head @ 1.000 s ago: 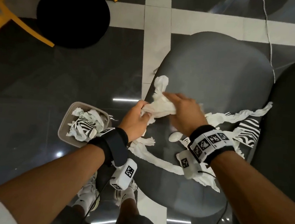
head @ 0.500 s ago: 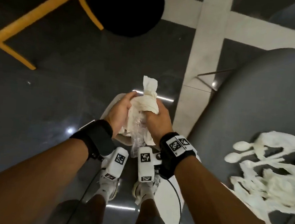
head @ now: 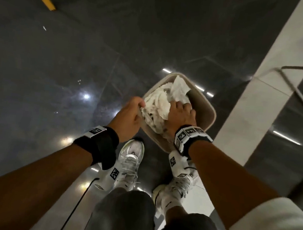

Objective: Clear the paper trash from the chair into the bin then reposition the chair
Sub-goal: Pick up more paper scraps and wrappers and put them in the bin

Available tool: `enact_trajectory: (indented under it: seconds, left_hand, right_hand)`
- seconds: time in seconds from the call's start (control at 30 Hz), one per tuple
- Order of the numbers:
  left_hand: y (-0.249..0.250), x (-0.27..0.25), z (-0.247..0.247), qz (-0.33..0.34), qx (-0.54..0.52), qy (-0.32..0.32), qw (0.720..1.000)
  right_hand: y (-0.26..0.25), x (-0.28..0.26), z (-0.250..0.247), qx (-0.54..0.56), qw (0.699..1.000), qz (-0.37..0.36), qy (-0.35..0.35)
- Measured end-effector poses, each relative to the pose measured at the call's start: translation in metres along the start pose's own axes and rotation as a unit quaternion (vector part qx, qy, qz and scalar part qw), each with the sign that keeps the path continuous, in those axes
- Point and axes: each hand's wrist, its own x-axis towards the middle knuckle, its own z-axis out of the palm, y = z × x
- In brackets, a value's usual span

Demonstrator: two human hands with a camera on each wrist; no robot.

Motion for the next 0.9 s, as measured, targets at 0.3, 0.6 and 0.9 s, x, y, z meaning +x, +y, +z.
enact_trajectory:
  seconds: [0.3, 0.6, 0.9]
  left_hand:
    - [0.023, -0.005, -0.016, -0.053, 0.030, -0.038, 0.997]
    - [0.154, -0.015, -0.020, -0.041, 0.131, -0.012, 0.990]
    - [0.388, -0.038, 0.093, 0.201, 0.140, -0.108, 0.963]
  right_hand:
    - [0.015, -0.009, -0.021, 0.138, 0.980, -0.016, -0.144]
    - [0.079, -0.152, -0.129, 0.341, 0.940, -0.011, -0.023]
    - [0.259, -0.309, -0.181, 0.439, 0.862, 0.087, 0.239]
